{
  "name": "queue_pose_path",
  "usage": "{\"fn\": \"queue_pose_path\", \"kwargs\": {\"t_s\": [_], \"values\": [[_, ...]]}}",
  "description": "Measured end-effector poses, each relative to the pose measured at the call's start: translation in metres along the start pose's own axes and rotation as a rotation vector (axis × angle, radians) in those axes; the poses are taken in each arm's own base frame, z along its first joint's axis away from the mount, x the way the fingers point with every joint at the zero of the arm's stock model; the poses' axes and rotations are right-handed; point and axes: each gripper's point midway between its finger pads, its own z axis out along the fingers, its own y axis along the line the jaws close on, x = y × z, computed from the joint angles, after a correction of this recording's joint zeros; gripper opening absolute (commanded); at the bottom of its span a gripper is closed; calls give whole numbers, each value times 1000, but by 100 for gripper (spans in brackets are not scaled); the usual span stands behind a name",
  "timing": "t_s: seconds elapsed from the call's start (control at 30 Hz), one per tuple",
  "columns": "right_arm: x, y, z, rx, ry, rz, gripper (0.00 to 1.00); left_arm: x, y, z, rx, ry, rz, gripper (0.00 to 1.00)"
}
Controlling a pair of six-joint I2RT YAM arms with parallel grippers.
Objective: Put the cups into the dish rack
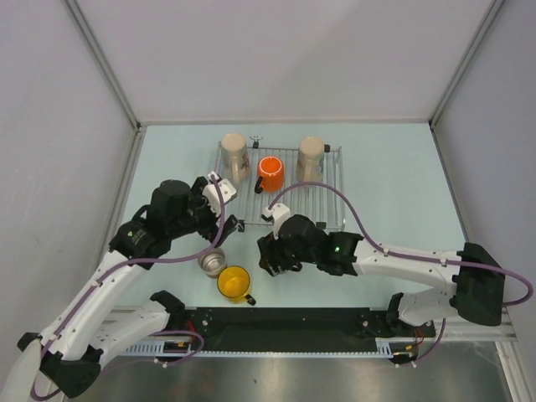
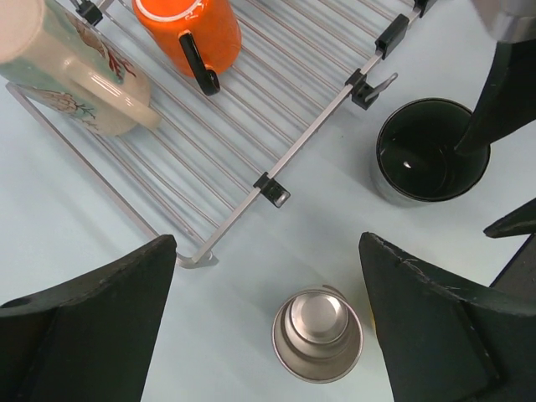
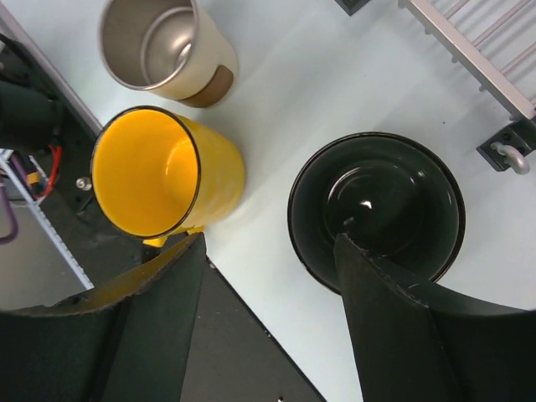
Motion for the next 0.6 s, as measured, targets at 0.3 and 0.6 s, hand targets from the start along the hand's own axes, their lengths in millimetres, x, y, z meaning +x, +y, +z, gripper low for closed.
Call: {"fn": "queue_pose_path", "kwargs": {"t_s": [0.3, 0.6], "values": [[2, 0, 30, 48, 84, -21, 63, 7, -1, -2, -26, -37, -11, 95], [27, -12, 53, 86, 181, -36, 45, 1, -1, -8, -41, -77, -26, 96]]}}
